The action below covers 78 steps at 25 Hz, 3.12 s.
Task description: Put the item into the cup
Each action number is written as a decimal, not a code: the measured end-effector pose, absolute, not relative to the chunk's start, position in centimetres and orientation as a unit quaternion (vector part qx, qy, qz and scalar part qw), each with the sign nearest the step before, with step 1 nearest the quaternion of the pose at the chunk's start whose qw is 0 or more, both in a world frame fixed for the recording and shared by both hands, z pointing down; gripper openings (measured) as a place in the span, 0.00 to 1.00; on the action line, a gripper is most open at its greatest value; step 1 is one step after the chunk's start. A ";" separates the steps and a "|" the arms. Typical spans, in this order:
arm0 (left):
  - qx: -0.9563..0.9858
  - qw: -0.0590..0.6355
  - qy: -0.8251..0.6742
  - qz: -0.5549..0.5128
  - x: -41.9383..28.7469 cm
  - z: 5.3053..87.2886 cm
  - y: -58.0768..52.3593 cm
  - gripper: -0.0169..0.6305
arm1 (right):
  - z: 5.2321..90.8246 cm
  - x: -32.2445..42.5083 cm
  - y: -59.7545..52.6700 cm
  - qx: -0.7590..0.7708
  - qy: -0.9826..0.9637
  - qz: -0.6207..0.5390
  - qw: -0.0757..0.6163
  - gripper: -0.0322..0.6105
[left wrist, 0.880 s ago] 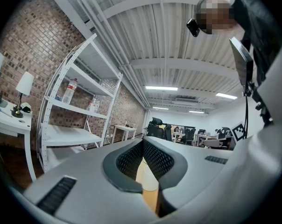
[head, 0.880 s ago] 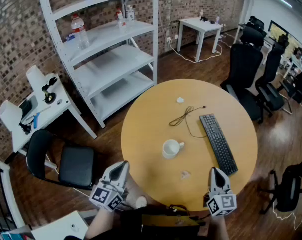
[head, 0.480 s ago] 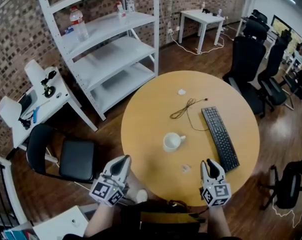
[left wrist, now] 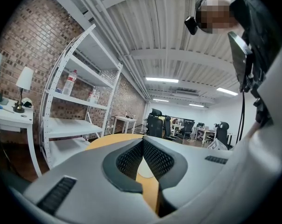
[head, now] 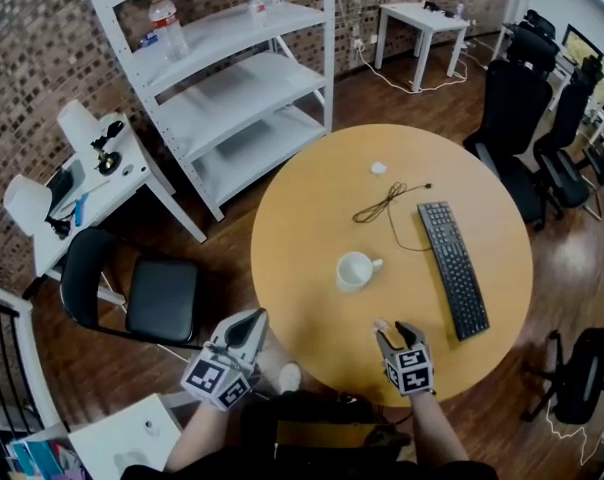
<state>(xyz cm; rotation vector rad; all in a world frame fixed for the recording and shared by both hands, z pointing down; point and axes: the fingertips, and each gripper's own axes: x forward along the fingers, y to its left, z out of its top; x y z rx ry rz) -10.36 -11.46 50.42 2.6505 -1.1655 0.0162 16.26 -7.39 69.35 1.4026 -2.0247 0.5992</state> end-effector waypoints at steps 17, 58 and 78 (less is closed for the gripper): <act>0.898 0.116 -0.424 0.013 -11.5 49.8 -10.5 0.03 | 72.3 15.5 -8.1 0.496 -0.762 0.240 0.340 0.05; 0.880 0.113 -0.459 -0.037 -16.4 49.3 -14.7 0.03 | 55.1 12.8 -20.7 0.571 -0.795 0.091 0.180 0.23; 0.928 0.104 -0.358 -0.027 -7.2 49.0 -15.3 0.03 | 50.0 26.1 -6.9 0.717 -0.688 0.093 -0.067 0.09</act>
